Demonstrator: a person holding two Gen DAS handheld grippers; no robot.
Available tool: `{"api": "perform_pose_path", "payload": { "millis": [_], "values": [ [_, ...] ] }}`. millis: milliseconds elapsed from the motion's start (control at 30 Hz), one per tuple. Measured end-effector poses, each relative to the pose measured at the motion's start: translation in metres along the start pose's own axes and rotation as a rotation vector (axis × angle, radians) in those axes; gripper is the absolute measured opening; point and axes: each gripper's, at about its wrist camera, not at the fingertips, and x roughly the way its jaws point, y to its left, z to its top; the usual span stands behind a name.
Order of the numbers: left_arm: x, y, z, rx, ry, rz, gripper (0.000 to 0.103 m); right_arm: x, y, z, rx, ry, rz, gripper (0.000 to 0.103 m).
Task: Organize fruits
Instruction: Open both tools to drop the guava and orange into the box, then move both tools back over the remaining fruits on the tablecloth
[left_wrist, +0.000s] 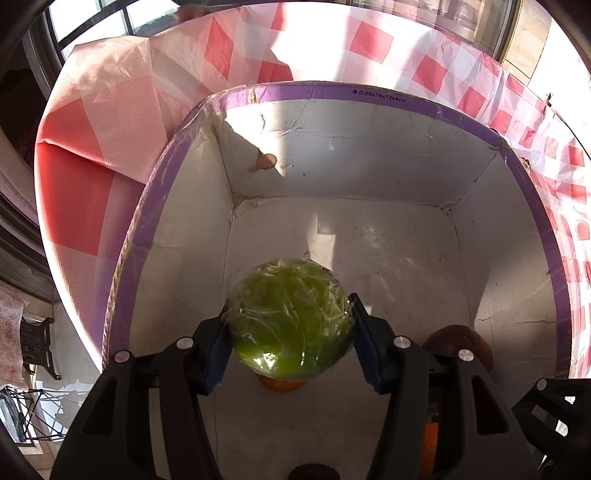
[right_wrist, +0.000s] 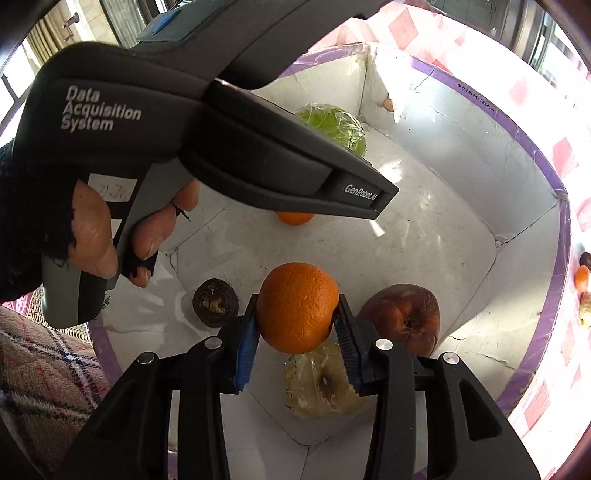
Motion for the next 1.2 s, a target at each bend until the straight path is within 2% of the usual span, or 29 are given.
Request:
{"api": "perform_pose_path", "payload": {
  "millis": [67, 167, 233, 333, 567, 633, 733, 867, 900, 967, 1200],
  "values": [
    [0.0, 0.0, -0.002, 0.001, 0.004, 0.006, 0.06, -0.003, -0.006, 0.001, 0.02, -0.014, 0.005, 0.043],
    [-0.003, -0.004, 0.0, 0.021, -0.019, 0.009, 0.07, -0.007, -0.011, -0.001, 0.045, -0.032, 0.01, 0.044],
    [-0.006, -0.009, 0.001, 0.044, -0.034, 0.016, 0.078, -0.009, -0.014, -0.001, 0.059, -0.043, 0.011, 0.048],
    [-0.007, -0.013, 0.0, 0.069, -0.042, 0.039, 0.084, -0.012, -0.018, -0.002, 0.073, -0.059, 0.006, 0.048],
    [-0.009, -0.009, 0.0, 0.052, -0.058, 0.059, 0.089, -0.026, -0.031, -0.012, 0.14, -0.109, -0.007, 0.05],
    [-0.011, -0.009, 0.0, 0.048, -0.063, 0.058, 0.091, -0.029, -0.031, -0.012, 0.163, -0.137, -0.018, 0.055],
    [-0.014, -0.012, 0.0, 0.042, -0.069, 0.051, 0.095, -0.042, -0.038, -0.015, 0.196, -0.198, -0.034, 0.056],
    [-0.02, -0.016, 0.0, 0.039, -0.089, 0.041, 0.096, -0.065, -0.052, -0.02, 0.254, -0.293, -0.066, 0.063],
    [-0.023, -0.015, 0.001, 0.02, -0.099, 0.02, 0.096, -0.07, -0.049, -0.013, 0.272, -0.309, -0.073, 0.068],
    [-0.027, -0.014, 0.003, -0.021, -0.111, -0.003, 0.097, -0.078, -0.055, -0.017, 0.307, -0.343, -0.086, 0.072],
    [-0.038, -0.026, 0.014, -0.031, -0.149, -0.003, 0.098, -0.095, -0.082, -0.039, 0.442, -0.414, -0.102, 0.073]
  ]
}}
